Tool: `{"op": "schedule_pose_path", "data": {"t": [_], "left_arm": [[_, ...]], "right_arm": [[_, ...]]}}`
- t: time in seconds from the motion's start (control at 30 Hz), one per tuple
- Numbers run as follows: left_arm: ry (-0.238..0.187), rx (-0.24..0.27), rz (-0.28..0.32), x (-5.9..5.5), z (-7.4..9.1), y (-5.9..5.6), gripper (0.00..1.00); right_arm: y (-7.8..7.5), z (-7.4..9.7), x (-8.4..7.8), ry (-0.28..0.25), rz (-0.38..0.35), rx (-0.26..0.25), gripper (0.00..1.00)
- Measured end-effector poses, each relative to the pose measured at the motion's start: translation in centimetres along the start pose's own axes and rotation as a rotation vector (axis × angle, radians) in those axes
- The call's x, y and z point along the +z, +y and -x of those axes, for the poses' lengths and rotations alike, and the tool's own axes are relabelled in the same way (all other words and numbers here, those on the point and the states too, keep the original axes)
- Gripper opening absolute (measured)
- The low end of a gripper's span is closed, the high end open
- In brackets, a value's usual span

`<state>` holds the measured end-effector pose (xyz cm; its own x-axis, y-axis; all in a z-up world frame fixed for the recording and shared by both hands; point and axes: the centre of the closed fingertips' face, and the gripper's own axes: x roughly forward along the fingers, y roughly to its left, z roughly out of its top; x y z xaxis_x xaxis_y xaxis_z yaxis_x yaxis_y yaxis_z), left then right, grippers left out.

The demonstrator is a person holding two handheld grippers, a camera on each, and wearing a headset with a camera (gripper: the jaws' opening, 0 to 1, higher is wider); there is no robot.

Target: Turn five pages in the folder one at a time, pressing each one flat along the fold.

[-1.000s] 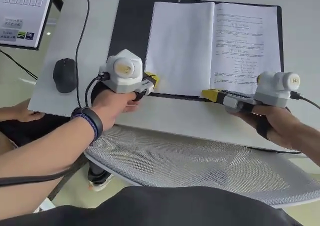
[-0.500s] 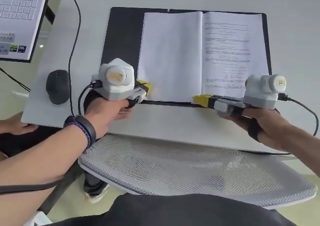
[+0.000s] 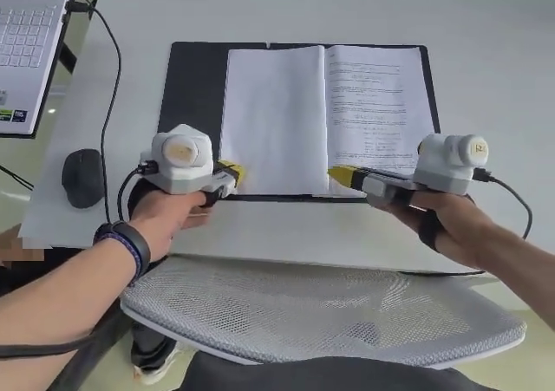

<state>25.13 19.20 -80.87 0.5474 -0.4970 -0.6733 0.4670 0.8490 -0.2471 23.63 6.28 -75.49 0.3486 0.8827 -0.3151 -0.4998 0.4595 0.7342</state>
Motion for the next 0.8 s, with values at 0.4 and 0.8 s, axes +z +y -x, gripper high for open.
{"op": "schedule_pose_path", "data": {"t": [0.4,0.8], "left_arm": [[-0.011,-0.015,0.017,1.6,1.1,-0.2,0.00],[-0.100,-0.005,-0.056,6.3,4.1,-1.0,0.20]], "right_arm": [[-1.4,3.0,1.4,-0.041,0.049,-0.120,0.02],[-2.9,9.8,4.7,-0.187,0.112,-0.292,0.12]]}}
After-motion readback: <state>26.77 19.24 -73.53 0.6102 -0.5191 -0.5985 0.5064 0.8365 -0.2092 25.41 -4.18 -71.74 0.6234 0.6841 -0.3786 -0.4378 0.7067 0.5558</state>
